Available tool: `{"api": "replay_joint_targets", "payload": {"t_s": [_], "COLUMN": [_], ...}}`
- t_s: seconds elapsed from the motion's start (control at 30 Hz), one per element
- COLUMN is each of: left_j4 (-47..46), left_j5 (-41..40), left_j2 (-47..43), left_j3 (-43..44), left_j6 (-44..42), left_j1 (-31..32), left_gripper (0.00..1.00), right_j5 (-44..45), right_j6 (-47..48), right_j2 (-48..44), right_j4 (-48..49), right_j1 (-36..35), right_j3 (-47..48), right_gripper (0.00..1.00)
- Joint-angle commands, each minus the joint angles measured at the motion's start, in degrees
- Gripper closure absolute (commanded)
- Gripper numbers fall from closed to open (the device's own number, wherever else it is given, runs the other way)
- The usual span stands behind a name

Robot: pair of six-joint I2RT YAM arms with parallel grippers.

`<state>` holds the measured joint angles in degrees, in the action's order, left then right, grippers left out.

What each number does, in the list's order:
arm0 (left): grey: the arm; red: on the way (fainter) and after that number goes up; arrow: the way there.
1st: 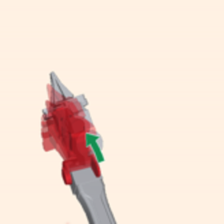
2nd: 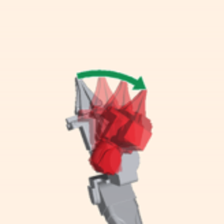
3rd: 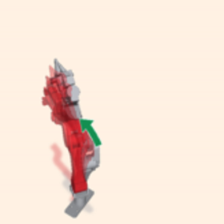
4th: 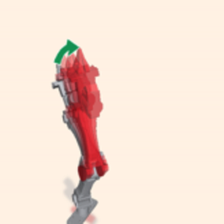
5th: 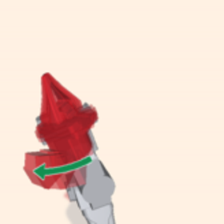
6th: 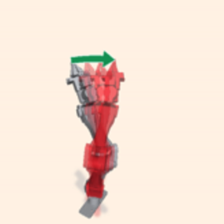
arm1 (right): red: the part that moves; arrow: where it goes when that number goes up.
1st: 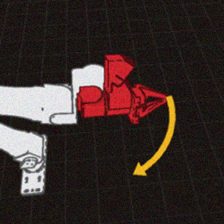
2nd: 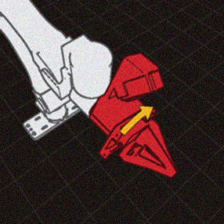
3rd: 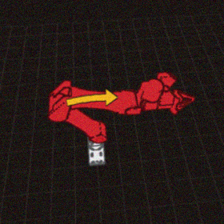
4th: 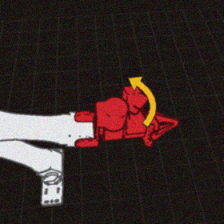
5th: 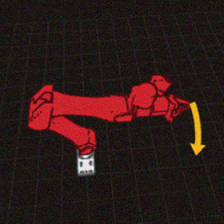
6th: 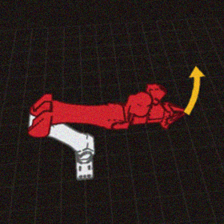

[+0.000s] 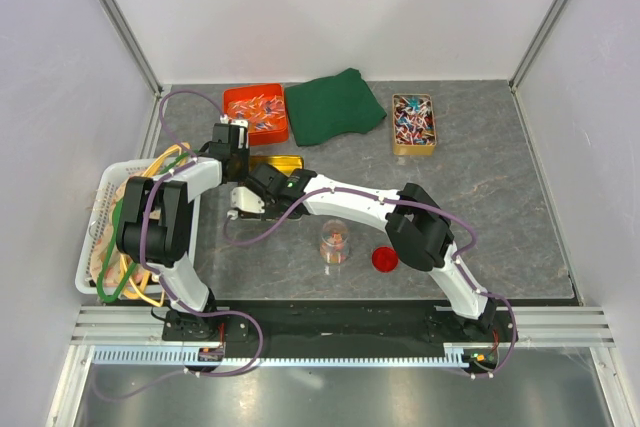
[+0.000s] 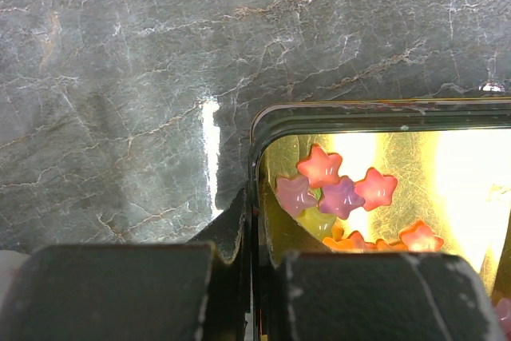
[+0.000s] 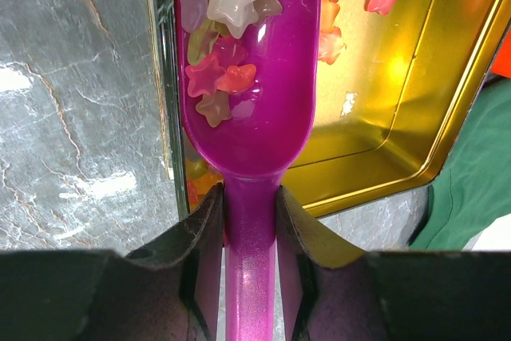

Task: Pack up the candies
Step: Scoop the fake candies from the storage box.

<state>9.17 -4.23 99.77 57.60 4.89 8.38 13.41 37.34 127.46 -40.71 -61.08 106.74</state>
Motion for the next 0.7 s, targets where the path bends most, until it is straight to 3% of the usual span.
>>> {"api": "replay_joint_targets", "payload": {"t_s": [0.0, 0.17, 0.23, 0.3, 0.67], "left_j4": [-2.6, -2.7, -2.6, -2.6, -2.6], "left_j5": [1.8, 1.9, 1.9, 1.9, 1.9], "left_j2": [-0.4, -0.4, -0.5, -0.5, -0.9], "left_j3": [2.3, 2.3, 2.3, 2.3, 2.3], "left_j6": [1.5, 1.5, 1.4, 1.4, 1.4], "left_j1": [0.1, 0.0, 0.1, 0.1, 0.1], "left_gripper": [0.98, 0.98, 0.98, 0.98, 0.98], "right_j5": [-3.4, -4.2, -4.9, -5.4, -9.2], "right_j6": [-1.4, -1.7, -2.0, -2.3, -5.1], "right_j2": [4.1, 5.4, 5.9, 5.9, 1.9], "right_j4": [-11.3, -11.2, -11.1, -10.8, -5.7], "right_j1": [0.8, 0.9, 1.0, 1.1, 2.2], "right_j3": [-3.8, -3.9, -4.0, -4.0, -6.8], "right_gripper": [0.66, 0.71, 0.81, 1.0, 1.0]}}
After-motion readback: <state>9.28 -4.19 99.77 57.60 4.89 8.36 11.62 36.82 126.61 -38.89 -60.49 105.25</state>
